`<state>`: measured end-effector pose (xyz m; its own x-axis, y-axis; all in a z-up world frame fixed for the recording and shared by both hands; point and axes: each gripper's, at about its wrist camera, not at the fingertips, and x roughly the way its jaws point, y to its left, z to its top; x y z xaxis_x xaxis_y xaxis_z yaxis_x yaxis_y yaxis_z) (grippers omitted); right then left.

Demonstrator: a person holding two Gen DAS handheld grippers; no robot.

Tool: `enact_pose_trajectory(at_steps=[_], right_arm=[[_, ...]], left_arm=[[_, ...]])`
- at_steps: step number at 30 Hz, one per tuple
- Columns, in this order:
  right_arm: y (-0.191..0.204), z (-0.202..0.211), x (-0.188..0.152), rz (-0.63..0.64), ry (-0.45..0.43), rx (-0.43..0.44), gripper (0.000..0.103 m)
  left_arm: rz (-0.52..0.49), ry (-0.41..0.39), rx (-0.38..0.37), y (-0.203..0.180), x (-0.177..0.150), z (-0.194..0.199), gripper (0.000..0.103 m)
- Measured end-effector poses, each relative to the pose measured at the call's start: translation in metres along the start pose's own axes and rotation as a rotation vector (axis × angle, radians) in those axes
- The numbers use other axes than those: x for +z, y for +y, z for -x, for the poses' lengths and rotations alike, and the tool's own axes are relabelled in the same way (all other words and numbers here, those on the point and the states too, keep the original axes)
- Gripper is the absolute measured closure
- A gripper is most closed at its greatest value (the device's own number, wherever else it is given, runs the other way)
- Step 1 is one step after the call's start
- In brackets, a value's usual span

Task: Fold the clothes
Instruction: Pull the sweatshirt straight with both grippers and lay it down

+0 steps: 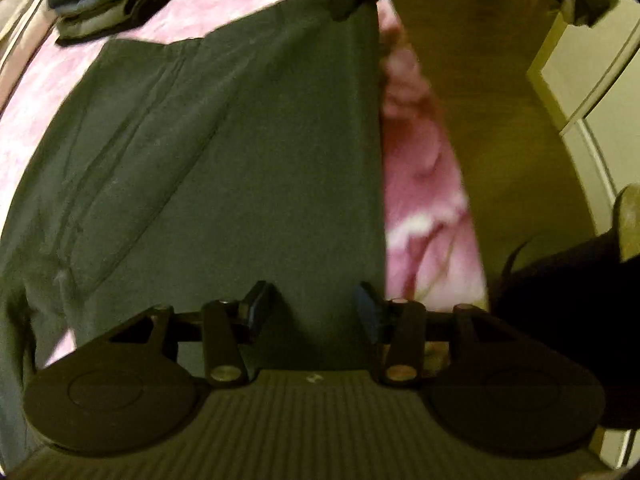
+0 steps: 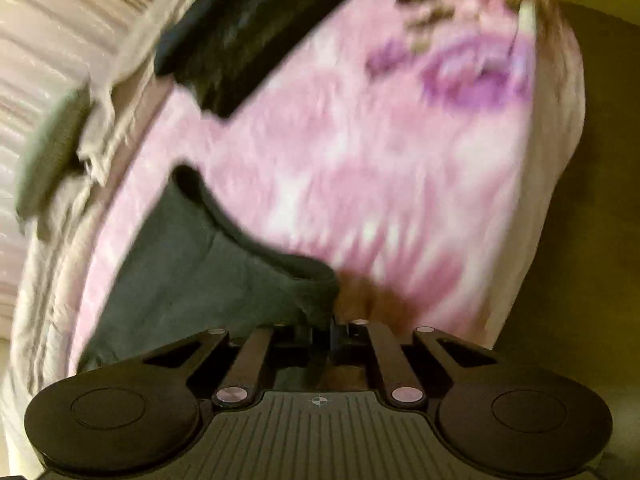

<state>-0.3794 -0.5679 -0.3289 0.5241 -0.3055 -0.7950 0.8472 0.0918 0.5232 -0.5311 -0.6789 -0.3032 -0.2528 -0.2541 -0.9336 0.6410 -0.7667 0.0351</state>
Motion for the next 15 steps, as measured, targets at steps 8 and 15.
enact_pose_trajectory(at_steps=[8,15], right_arm=[[0.002,-0.006,0.018,0.12,0.046,-0.101,0.037],[0.061,0.013,0.003,0.288,-0.031,-0.149,0.02]], left_arm=[[0.09,0.038,-0.008,0.004,-0.006,0.014,0.06],[0.316,0.05,0.175,0.051,-0.103,0.08,0.059]])
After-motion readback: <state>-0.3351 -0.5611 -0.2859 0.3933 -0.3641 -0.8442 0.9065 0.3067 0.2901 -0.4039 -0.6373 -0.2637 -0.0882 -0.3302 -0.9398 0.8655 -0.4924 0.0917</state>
